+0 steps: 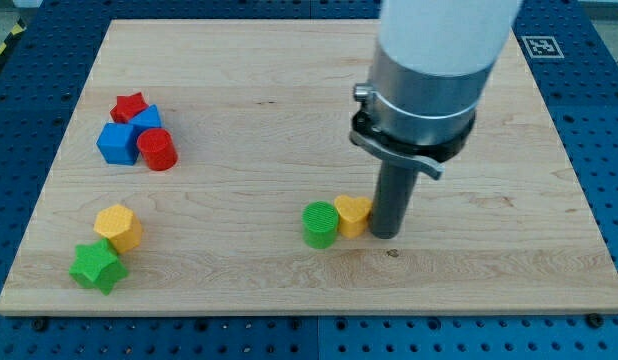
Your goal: Push the green circle closer to yellow hexagon and green star
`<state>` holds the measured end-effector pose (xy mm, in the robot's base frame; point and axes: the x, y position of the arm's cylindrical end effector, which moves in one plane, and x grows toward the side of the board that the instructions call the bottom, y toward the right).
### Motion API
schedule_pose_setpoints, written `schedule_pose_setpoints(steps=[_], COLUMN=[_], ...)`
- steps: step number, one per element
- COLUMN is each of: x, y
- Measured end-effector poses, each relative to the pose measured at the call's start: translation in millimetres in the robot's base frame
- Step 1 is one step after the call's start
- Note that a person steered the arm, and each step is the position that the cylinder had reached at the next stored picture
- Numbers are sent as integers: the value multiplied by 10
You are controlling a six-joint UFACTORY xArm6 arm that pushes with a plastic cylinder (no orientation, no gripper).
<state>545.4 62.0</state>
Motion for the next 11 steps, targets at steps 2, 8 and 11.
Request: schedule_pose_setpoints(steps=[2,8,11], x=[-21,-18,179], y=[-488,-1904,-1890])
